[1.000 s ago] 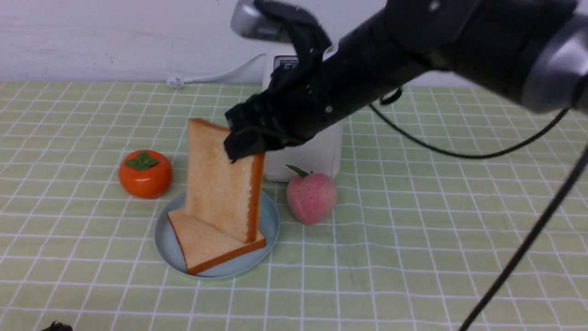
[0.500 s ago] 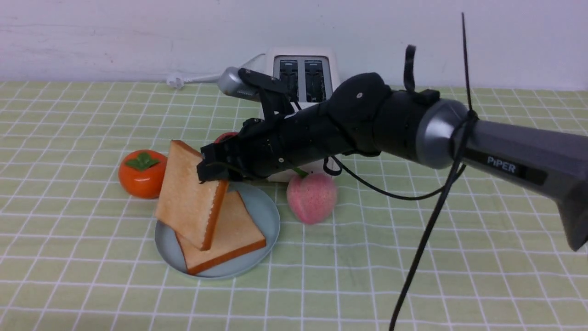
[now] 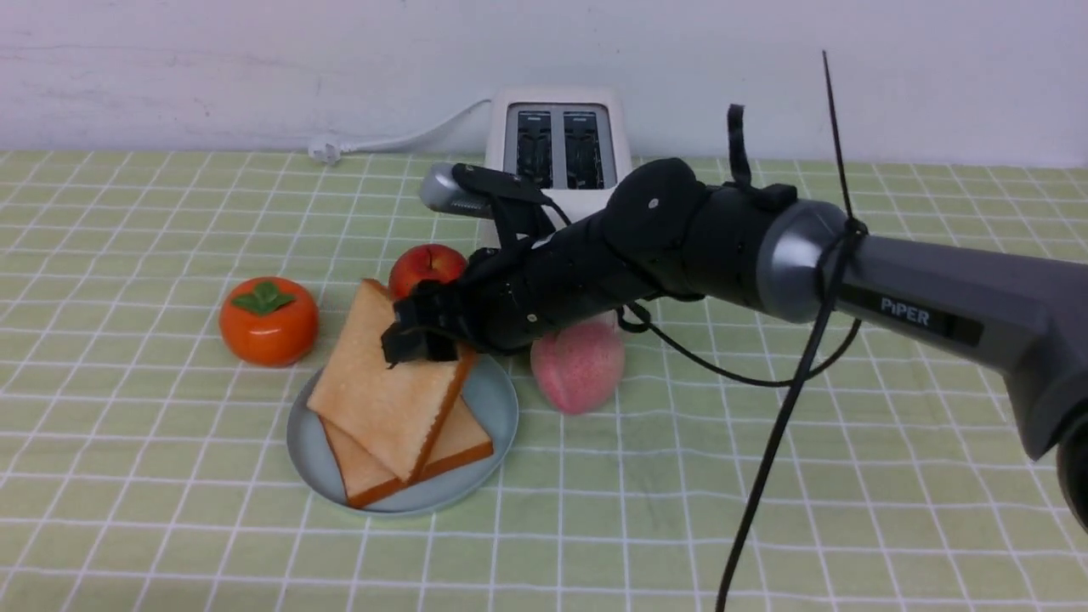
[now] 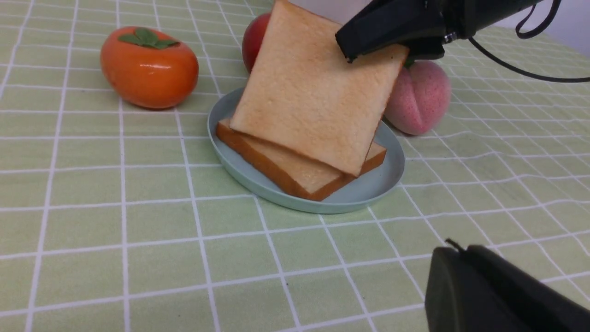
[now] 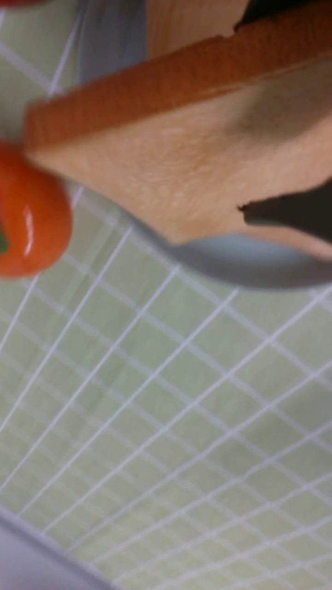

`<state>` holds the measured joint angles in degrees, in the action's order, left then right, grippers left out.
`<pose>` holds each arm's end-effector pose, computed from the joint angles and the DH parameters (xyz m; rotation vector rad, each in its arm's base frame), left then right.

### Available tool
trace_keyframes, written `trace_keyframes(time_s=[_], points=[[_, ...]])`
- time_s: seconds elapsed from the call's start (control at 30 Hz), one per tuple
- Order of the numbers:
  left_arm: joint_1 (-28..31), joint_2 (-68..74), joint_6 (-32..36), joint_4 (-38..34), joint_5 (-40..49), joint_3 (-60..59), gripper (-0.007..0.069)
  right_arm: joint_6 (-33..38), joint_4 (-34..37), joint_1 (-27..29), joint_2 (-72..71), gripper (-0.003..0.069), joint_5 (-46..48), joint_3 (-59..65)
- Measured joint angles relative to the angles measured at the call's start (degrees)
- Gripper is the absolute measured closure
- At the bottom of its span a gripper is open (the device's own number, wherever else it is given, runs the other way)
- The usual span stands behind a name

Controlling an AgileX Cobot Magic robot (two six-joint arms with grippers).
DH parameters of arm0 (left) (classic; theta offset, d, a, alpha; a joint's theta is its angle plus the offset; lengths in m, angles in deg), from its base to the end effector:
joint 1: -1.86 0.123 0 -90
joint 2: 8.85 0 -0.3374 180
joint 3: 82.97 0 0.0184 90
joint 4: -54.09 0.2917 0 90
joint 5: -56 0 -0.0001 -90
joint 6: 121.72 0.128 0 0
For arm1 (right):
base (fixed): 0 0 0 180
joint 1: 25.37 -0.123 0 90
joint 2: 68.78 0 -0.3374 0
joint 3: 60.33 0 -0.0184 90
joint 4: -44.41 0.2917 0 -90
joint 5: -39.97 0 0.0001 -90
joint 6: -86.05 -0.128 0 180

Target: Take toasted bread from bread machine on green coffee tablecloth place on plate.

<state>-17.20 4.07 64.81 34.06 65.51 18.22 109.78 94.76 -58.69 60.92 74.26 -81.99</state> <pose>0.0816 -0.0359 0.1843 0.1319 1.7746 -0.4587 0.4581 0.3677 0.2332 -0.4998 2.3654 0.9833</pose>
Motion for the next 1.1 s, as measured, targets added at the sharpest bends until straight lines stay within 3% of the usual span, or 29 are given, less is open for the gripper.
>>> trace_keyframes(time_s=[0.13,0.23,0.5,0.67,0.77,1.1], points=[[0.0,0.0,0.0,-0.11,0.0,0.0,0.0627,-5.83,-8.67,1.45,-2.65,0.0152,2.56,0.0],[0.0,0.0,0.0,0.13,-0.11,0.0,0.0624,-9.77,-14.53,2.32,-6.66,0.0186,6.43,0.0],[0.0,0.0,0.0,1.7,-0.23,0.0,0.062,-15.32,-26.8,2.5,-23.9,0.0463,26.51,0.8],[0.0,0.0,0.0,1.7,-0.18,0.0,0.0615,-21.61,-32.46,2.5,-35.19,0.0582,32.07,8.4],[0.0,0.0,0.0,1.7,-0.29,0.0,0.061,-25.54,-34.0,2.5,-43.0,0.0617,31.97,15.99],[0.0,0.0,0.0,1.7,-0.23,0.0,0.0603,-27.02,-34.4,2.5,-60.99,0.0638,29.98,31.37]])
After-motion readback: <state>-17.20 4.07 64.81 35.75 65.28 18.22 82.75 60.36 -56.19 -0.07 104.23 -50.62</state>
